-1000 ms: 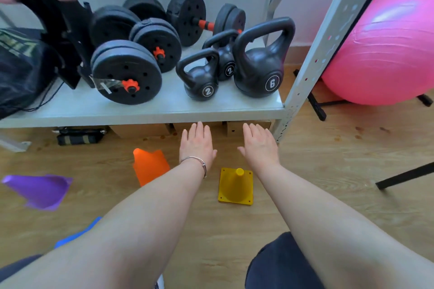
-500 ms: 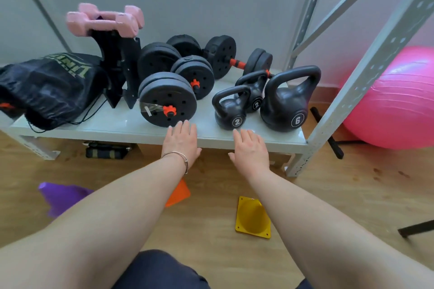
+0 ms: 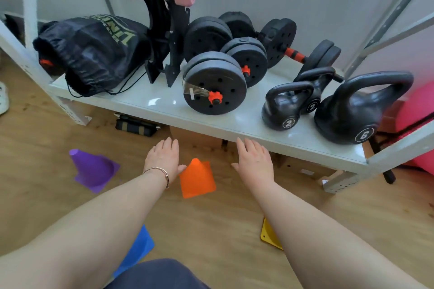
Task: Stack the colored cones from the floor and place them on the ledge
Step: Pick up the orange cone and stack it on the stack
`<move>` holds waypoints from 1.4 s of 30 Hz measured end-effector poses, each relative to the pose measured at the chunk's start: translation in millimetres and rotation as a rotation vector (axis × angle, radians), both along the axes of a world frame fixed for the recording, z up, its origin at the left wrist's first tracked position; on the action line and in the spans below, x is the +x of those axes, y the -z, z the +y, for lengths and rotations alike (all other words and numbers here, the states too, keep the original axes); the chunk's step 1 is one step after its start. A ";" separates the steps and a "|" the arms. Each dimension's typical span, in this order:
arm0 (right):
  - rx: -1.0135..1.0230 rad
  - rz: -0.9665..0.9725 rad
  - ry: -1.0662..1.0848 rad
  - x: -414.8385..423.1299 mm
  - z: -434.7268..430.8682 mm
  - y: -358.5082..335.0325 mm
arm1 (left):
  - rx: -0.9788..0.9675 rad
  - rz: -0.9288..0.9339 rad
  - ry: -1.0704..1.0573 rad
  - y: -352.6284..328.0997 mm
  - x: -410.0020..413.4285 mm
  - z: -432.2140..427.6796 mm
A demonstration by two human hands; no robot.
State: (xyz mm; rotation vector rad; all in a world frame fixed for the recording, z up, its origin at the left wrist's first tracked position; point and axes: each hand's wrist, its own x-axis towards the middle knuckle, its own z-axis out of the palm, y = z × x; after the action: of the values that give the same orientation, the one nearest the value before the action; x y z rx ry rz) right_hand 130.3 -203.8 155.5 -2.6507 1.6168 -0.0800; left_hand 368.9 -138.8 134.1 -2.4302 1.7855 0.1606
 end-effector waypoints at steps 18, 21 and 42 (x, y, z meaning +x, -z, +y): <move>0.424 0.267 -0.123 88.5 -50.3 126.4 | 0.272 0.332 -0.055 144.8 23.3 -15.5; 0.535 0.329 -0.148 96.6 -51.1 141.4 | 0.278 0.382 -0.058 152.3 19.5 -20.8; 0.738 -0.273 0.053 39.2 -24.0 116.9 | 0.071 0.809 -0.228 128.8 -5.6 -1.8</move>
State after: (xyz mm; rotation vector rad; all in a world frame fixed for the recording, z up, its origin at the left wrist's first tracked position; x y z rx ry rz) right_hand 169.5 -227.8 38.6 -1.9416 1.2937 0.1248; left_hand 363.3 -140.6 5.3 -2.7076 1.6478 1.3655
